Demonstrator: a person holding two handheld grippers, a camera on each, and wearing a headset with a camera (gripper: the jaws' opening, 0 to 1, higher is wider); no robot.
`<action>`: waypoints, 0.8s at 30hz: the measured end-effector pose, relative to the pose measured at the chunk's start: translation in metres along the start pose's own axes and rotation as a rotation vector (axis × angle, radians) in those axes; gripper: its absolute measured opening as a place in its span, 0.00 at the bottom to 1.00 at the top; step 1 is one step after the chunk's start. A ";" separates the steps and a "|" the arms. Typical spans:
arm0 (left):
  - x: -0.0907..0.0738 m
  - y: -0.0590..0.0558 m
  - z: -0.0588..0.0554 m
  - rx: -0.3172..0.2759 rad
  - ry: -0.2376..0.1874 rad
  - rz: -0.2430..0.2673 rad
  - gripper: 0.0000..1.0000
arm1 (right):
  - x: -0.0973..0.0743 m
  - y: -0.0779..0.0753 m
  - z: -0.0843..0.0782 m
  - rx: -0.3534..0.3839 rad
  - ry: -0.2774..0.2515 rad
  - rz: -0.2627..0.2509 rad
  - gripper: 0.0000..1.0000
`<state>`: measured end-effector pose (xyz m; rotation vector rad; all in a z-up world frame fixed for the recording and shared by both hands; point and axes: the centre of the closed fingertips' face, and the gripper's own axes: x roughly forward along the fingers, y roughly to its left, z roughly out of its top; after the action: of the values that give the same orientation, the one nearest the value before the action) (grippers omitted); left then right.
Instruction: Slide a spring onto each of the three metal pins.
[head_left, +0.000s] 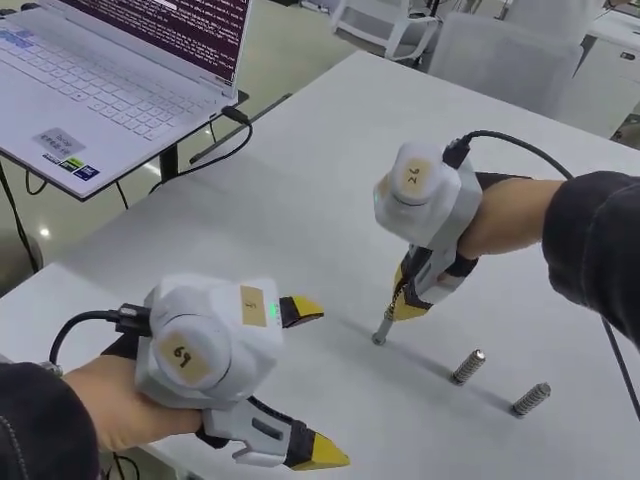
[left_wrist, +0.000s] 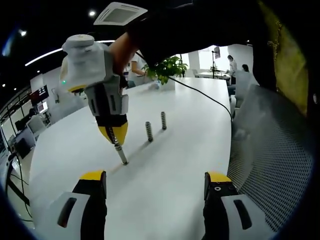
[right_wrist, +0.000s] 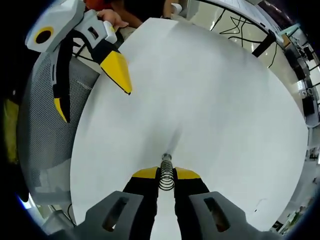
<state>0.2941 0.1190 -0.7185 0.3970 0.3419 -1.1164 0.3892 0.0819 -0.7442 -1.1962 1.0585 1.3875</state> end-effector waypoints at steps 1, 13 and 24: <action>0.000 0.000 0.000 -0.001 0.001 0.000 0.77 | 0.002 0.000 0.000 0.002 -0.001 0.002 0.09; 0.001 0.000 -0.002 -0.003 0.008 -0.001 0.77 | 0.021 -0.003 -0.001 0.007 0.000 0.009 0.09; 0.001 -0.001 -0.002 -0.006 0.011 -0.004 0.76 | 0.035 -0.004 -0.002 0.022 0.004 0.012 0.09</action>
<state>0.2940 0.1190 -0.7213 0.3973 0.3561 -1.1174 0.3919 0.0847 -0.7790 -1.1793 1.0822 1.3798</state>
